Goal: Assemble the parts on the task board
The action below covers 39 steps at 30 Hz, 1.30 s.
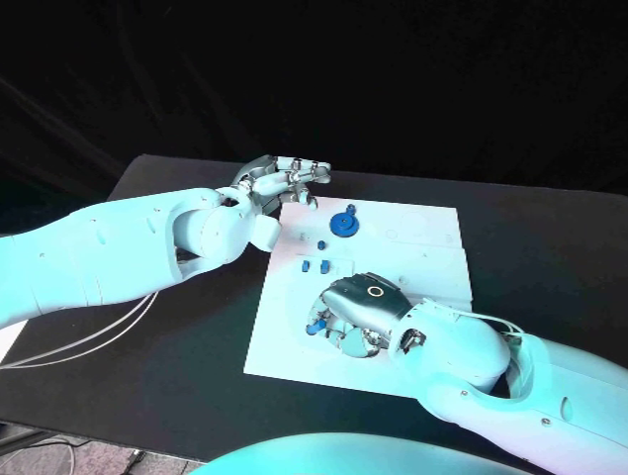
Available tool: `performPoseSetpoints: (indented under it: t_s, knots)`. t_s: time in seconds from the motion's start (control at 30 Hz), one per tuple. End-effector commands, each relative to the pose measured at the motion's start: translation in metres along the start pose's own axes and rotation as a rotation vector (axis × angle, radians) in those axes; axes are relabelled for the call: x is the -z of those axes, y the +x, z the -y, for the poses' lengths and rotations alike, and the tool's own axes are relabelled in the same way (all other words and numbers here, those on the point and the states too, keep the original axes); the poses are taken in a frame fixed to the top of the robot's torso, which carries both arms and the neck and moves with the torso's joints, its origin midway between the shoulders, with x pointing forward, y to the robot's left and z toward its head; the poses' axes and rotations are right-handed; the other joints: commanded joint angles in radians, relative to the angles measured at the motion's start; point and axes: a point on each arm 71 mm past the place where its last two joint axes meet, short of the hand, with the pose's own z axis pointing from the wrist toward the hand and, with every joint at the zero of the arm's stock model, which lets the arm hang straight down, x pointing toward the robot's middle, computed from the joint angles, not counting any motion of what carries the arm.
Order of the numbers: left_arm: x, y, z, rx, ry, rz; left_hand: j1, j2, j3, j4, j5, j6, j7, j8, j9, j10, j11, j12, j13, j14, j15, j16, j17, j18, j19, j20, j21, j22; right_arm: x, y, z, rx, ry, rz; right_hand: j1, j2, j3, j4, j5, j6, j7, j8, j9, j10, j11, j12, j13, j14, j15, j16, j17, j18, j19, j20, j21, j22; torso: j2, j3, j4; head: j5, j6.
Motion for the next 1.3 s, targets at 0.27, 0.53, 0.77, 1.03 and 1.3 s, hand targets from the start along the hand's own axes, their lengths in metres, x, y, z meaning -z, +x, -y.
performPoseSetpoints:
  t_s: [0.27,0.53,0.77,1.03,1.3]
  knots:
    - [0.000,0.002,0.001,0.005,0.004,-0.021,-0.004,0.003,-0.005,-0.002,-0.002,-0.008,0.001,0.006,-0.002,-0.007,-0.001,0.003,-0.001,-0.008,-0.001,0.000,-0.001,0.011,0.002,0.006,-0.002,-0.001,-0.001,0.005,0.001,0.042,0.026,-0.052,-0.014,0.003,-0.003,-0.003,0.006,0.006,0.000,0.005,0.003,0.027,-0.017,0.005,0.001,0.032,0.000,0.002,-0.001,-0.006,-0.005,-0.001,0.003,0.001,0.000,-0.0008,-0.0003,0.001,0.000]
    - [0.000,0.003,0.001,0.005,0.004,-0.022,-0.004,0.003,-0.005,-0.002,-0.002,-0.008,0.001,0.006,-0.002,-0.007,-0.001,0.003,-0.001,-0.008,-0.001,0.000,-0.001,0.011,0.002,0.006,-0.002,-0.001,-0.007,0.005,0.000,0.030,0.031,-0.039,-0.069,-0.034,-0.019,0.018,0.007,-0.112,0.029,-0.037,-0.024,-0.070,0.016,-0.053,-0.012,0.024,0.024,-0.020,-0.031,0.001,-0.028,0.013,-0.032,-0.054,0.000,-0.0002,-0.0003,-0.001,0.000]
    - [0.000,0.003,0.000,0.005,0.003,-0.023,-0.004,0.003,-0.005,-0.002,-0.002,-0.008,0.001,0.006,-0.002,-0.007,-0.001,0.003,-0.001,-0.008,-0.001,0.000,-0.001,0.011,0.002,0.006,-0.002,-0.001,-0.008,0.002,0.000,0.009,0.028,0.004,-0.084,-0.059,-0.070,0.021,0.006,-0.227,0.026,-0.036,-0.052,-0.209,0.030,-0.046,-0.009,0.008,0.037,-0.064,-0.089,0.016,-0.060,0.027,-0.092,-0.135,0.000,0.0000,-0.0002,-0.001,0.001]
    - [-0.001,0.002,0.000,0.005,0.000,-0.023,-0.004,0.003,-0.005,-0.002,-0.002,-0.008,0.001,0.006,-0.002,-0.007,-0.001,0.003,-0.001,-0.008,-0.001,0.000,-0.001,0.011,0.002,0.006,-0.002,-0.001,-0.005,-0.002,0.000,-0.009,0.021,0.063,-0.084,-0.058,-0.091,0.023,0.006,-0.240,0.028,-0.036,-0.053,-0.223,0.032,-0.039,-0.008,0.006,0.038,-0.070,-0.098,0.018,-0.062,0.029,-0.100,-0.146,-0.002,0.0013,-0.0044,-0.004,0.006]
    - [-0.001,0.001,-0.001,0.006,-0.003,-0.023,-0.004,0.003,-0.005,-0.002,-0.002,-0.008,0.001,0.006,-0.002,-0.007,-0.001,0.003,-0.001,-0.008,-0.001,0.000,-0.001,0.011,0.002,0.006,-0.002,-0.001,0.021,-0.020,0.017,-0.079,0.059,0.145,-0.073,-0.044,-0.106,0.028,0.014,-0.215,0.034,-0.027,-0.047,-0.165,0.022,0.005,-0.002,0.007,0.030,-0.078,-0.110,0.016,-0.052,0.027,-0.098,-0.140,-0.009,0.0031,-0.0125,-0.012,0.015]
